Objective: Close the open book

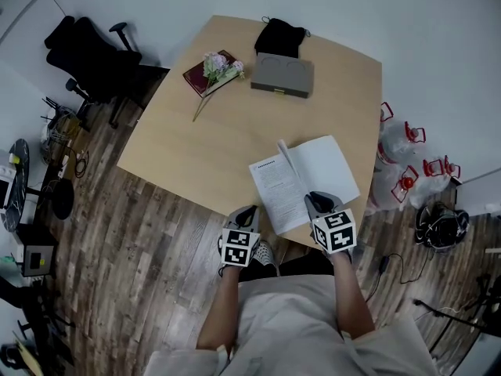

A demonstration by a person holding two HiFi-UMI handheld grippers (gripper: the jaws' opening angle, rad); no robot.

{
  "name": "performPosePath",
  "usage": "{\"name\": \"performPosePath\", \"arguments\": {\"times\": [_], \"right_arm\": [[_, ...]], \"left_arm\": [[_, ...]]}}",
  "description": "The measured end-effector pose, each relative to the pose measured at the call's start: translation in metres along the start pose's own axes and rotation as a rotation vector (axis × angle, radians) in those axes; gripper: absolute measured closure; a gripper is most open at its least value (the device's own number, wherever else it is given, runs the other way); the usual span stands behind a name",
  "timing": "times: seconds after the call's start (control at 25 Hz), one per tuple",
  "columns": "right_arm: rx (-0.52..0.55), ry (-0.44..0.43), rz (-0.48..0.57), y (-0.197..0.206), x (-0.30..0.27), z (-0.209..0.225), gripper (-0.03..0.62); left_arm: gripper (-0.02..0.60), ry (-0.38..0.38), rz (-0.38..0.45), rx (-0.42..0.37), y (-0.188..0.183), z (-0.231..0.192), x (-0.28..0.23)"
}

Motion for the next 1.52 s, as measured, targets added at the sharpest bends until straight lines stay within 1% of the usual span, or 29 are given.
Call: {"name": "performPosePath", "arguments": {"times": [0.12,0.32,0.48,0.72,0.96,1.2,1.52], "right_arm": [[0.035,-0.006,-0.027,0.005,-0.013,-0.011,0.536],[0.086,-0.011,-0.072,0.012,-0.033,-0.027,0.534],[0.113,-0.011,-0.105,0.017,-0.047,-0.037,0.533],[0.146,-0.02,-0.146,0.027,-0.065,-0.049,0.533],[0.164,-0.029,-0.169,0.032,-0.076,-0.056,0.534],[0.16,-0.04,-0.188,0.042,-0.085,-0.058,0.536],[0.15,-0.052,-0.214,0.047,-0.095,-0.063,0.536]], "left_arm": [[0.558,-0.015,0.0,0.013,0.007,-0.005,0.005],[0.558,-0.034,-0.024,0.041,0.018,-0.01,0.014],[0.558,-0.053,-0.002,0.04,0.018,-0.015,0.022],[0.558,-0.052,-0.003,0.052,0.03,-0.013,0.027],[0.558,-0.053,-0.007,0.061,0.036,-0.014,0.03],[0.558,-0.05,-0.008,0.059,0.04,-0.01,0.033],[0.558,-0.061,-0.022,0.067,0.046,-0.015,0.036]]}}
Point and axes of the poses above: the fingertips, and each gripper's own axes: x backward along the fingers, z to its right, y out of its underside, the point moved 7 cm from there along x, backward along the fingers, and after that the axes turned 13 degrees about -y, right-handed, at the moved point
